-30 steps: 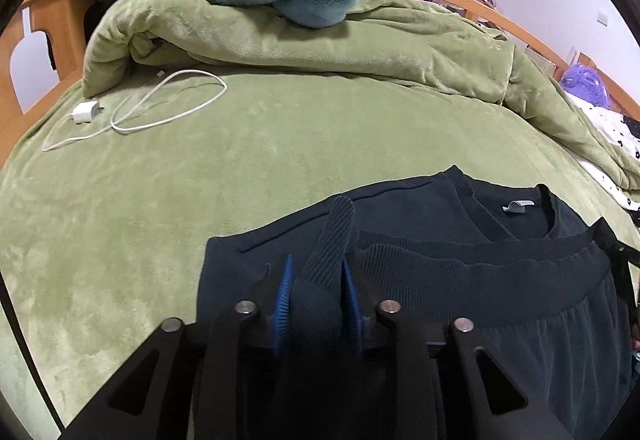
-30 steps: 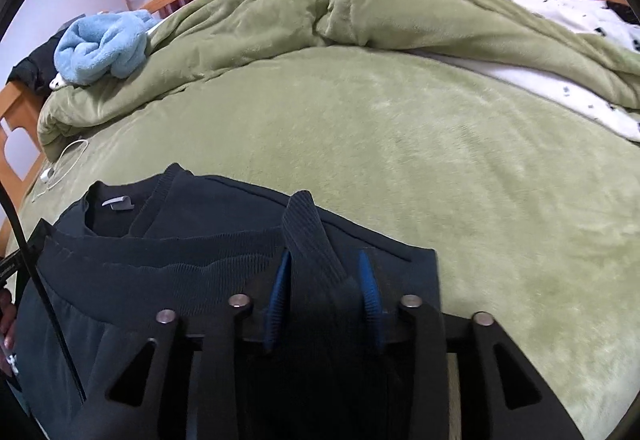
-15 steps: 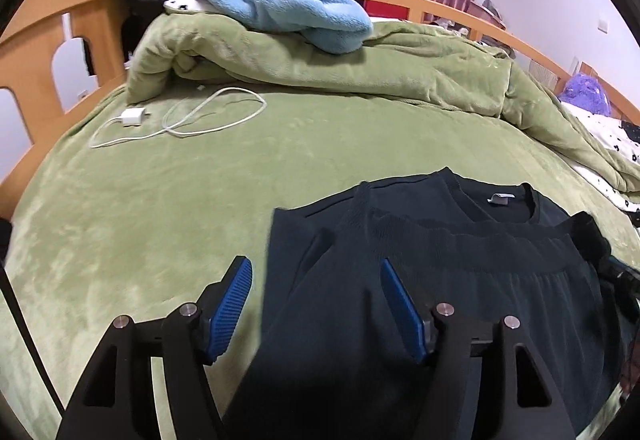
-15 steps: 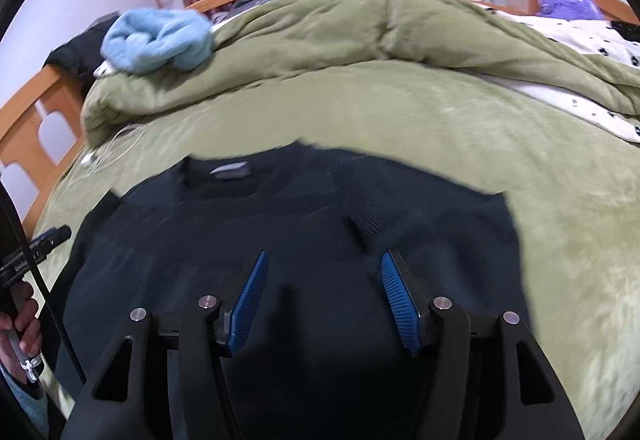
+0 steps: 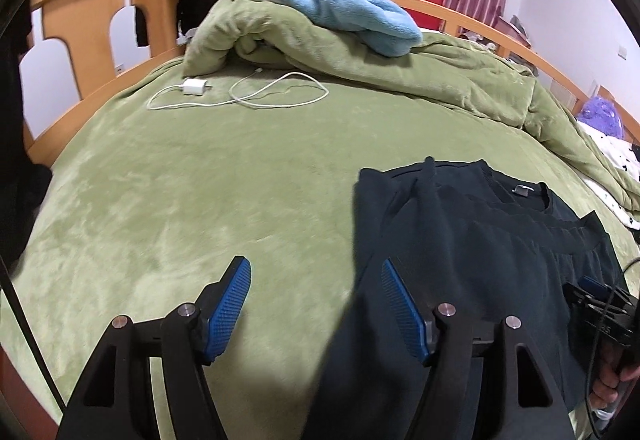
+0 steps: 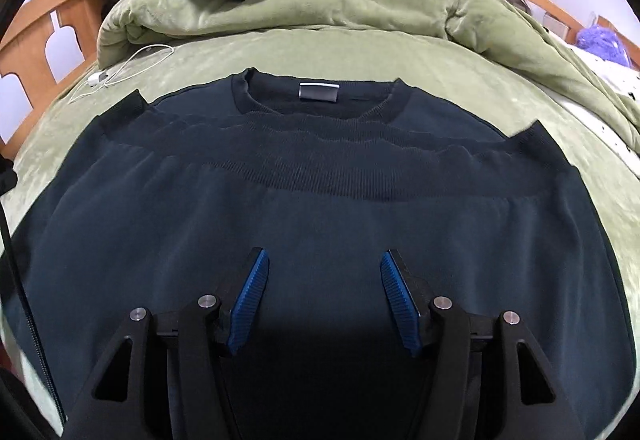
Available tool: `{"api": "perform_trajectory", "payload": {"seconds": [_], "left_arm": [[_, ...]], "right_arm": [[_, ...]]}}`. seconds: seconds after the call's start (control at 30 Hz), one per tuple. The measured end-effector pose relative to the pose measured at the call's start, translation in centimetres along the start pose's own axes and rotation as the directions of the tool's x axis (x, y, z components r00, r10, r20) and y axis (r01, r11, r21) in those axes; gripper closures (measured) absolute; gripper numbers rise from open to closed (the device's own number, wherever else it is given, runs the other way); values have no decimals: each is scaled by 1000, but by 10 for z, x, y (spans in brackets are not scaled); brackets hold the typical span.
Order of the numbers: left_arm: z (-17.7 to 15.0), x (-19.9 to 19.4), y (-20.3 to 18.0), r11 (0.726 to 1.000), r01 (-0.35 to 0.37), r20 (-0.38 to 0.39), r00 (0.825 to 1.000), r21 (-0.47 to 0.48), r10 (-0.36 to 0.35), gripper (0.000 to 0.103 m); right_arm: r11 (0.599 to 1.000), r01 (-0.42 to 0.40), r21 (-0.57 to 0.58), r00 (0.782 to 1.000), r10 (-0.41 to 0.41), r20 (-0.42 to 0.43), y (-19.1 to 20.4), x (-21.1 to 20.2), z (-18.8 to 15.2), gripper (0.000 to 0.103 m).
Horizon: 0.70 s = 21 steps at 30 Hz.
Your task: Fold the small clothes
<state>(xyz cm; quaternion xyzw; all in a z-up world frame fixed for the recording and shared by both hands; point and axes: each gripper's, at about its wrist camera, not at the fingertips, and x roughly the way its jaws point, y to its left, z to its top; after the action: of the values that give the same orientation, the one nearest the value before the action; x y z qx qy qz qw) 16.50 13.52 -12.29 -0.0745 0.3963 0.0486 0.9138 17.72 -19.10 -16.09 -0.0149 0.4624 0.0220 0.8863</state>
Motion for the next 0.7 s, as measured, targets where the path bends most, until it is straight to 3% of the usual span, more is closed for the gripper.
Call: {"api": "perform_trajectory", "payload": {"seconds": [0.47,0.7], "left_arm": [[-9,-33,25,998,24,57,998,-51,-21,34],[-9,-41,49,995,-17,58,998,-96,23,34]], "right_arm": [[991,50,-125,999,-48,17,43,-81,-91,45],[954,-75,-289,991,103,82,118,-105,-85,40]]}}
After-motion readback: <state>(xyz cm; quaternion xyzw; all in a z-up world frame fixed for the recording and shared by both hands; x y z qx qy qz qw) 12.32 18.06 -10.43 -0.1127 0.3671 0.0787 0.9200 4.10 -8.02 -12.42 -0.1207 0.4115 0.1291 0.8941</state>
